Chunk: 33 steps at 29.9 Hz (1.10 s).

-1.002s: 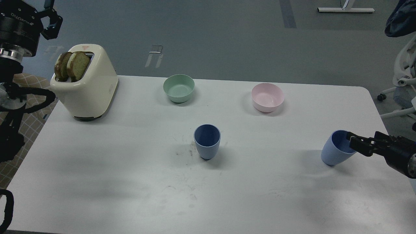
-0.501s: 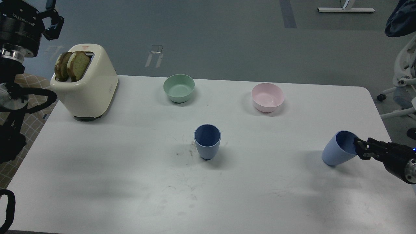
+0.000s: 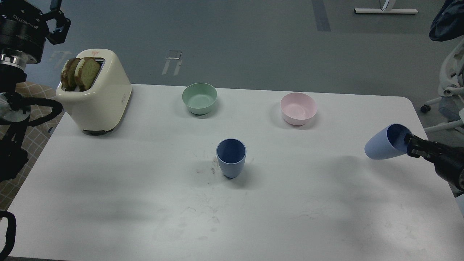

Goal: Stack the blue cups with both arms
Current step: 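Lift the blue cup with the right hand and carry it above the centered cup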

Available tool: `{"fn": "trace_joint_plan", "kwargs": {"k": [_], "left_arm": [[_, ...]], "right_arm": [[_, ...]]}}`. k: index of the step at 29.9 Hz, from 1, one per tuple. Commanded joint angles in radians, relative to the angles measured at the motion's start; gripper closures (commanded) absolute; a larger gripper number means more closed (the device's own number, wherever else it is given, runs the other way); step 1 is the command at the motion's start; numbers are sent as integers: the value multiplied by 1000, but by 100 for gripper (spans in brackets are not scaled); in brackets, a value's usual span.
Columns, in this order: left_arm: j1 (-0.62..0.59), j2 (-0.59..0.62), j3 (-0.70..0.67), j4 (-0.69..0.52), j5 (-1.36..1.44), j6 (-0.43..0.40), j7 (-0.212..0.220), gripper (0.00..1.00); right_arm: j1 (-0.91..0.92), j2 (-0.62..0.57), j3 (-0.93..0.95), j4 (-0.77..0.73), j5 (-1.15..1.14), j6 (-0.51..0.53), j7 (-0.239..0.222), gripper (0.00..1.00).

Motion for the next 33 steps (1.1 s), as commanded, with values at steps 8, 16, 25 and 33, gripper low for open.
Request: {"fn": "trace_joint_plan", "kwargs": {"k": [8,16,25,33], "left_arm": [[-2,0,2,-5,2,0,2,2],[-7,0,2,-5,2,0,2,3],[-5,6,0,-5,0,0,2,2],[-19,-20,0,-14,0,20,3,3]], "right_arm": [[275,-35,13,164,280,13,-6,100],[576,54,-359,172,270,13,-24,100],[743,221,-625,122,214,13,-116,100],[891,256,-839,48,197,13,-118,100]]}}
